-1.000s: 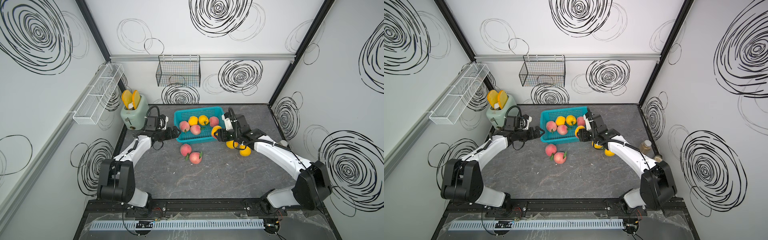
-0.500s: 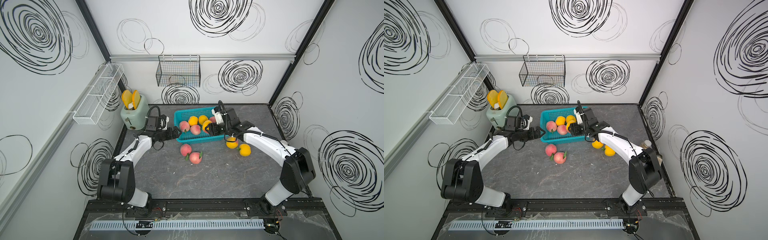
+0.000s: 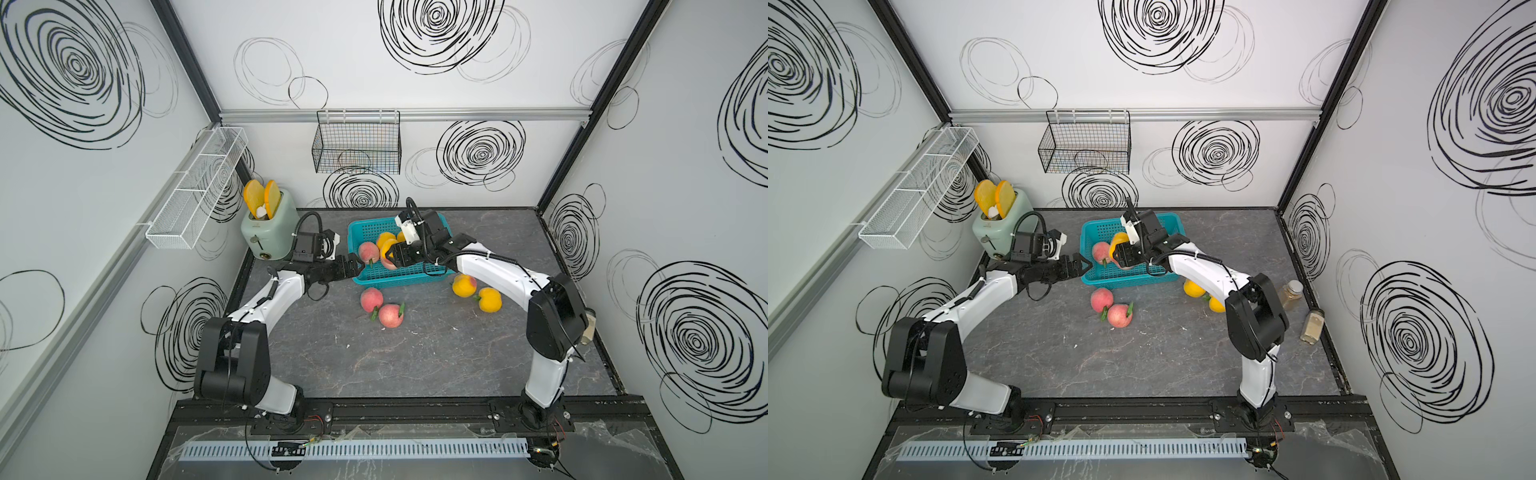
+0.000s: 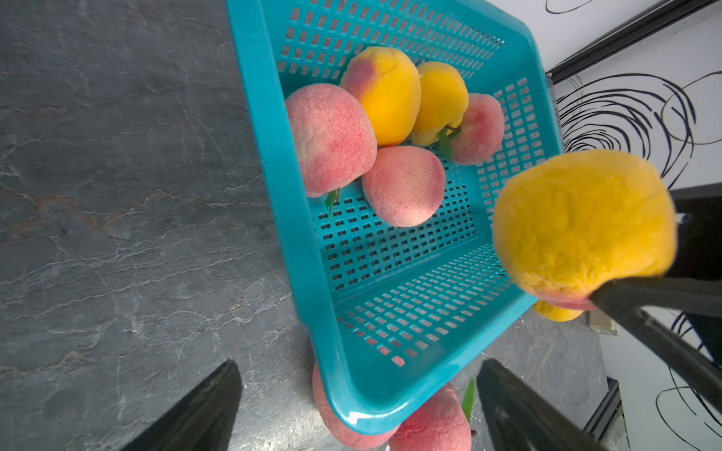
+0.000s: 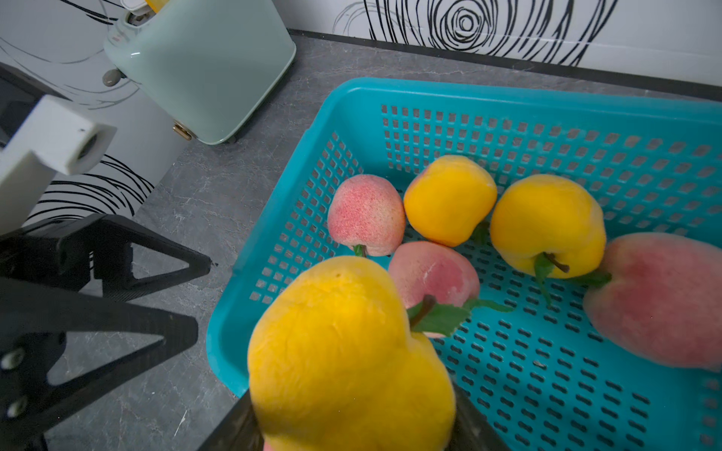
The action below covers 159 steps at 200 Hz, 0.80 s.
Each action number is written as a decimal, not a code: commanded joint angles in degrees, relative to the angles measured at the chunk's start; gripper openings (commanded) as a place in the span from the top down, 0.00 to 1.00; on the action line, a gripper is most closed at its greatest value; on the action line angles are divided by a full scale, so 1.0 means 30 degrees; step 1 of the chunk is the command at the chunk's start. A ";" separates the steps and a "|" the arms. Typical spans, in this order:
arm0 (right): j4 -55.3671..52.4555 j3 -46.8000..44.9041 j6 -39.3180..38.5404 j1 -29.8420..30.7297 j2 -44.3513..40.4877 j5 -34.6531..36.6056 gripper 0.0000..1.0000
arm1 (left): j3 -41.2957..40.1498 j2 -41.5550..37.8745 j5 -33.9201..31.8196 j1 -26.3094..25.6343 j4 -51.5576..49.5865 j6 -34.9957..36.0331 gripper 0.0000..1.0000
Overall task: Put the peaches into the basket
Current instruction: Place the peach in the basket.
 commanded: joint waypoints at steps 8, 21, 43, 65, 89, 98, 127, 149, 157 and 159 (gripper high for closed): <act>-0.0326 0.1091 -0.0326 0.0443 0.0923 -0.0330 0.37 | -0.0153 -0.0036 0.0354 -0.0146 0.0505 -0.0026 0.02; -0.0323 0.1265 -0.0340 0.0505 0.1265 -0.0445 0.37 | -0.0153 -0.0035 0.0311 -0.0146 0.0492 -0.0050 0.02; -0.0323 0.1337 -0.0365 0.0593 0.1622 -0.0677 0.38 | -0.0153 -0.0046 0.0236 -0.0146 0.0448 -0.0009 0.02; -0.0387 0.1395 -0.0400 0.0652 0.1844 -0.0799 0.37 | -0.0123 0.0001 0.0236 -0.0146 0.0475 0.0005 0.02; -0.0476 0.1481 -0.0421 0.0726 0.2191 -0.0906 0.37 | -0.0171 0.0028 0.0265 -0.0170 0.0474 0.0001 0.02; -0.0726 0.1696 -0.0502 0.0711 0.2406 -0.1002 0.37 | -0.0202 0.0024 0.0250 -0.0190 0.0475 -0.0018 0.02; -0.1463 0.2469 -0.0722 0.0740 0.3212 -0.1283 0.37 | -0.0153 0.0004 0.0266 -0.0234 0.0474 -0.0004 0.02; -0.1655 0.2841 -0.0781 0.0829 0.3668 -0.1368 0.37 | -0.0153 0.0009 0.0236 -0.0234 0.0446 0.0024 0.02; -0.1748 0.3002 -0.0836 0.0871 0.3880 -0.1363 0.37 | -0.0153 -0.0002 0.0261 -0.0234 0.0446 0.0029 0.02; -0.1778 0.3046 -0.0839 0.0860 0.3914 -0.1357 0.37 | -0.0153 0.0002 0.0263 -0.0234 0.0446 0.0026 0.02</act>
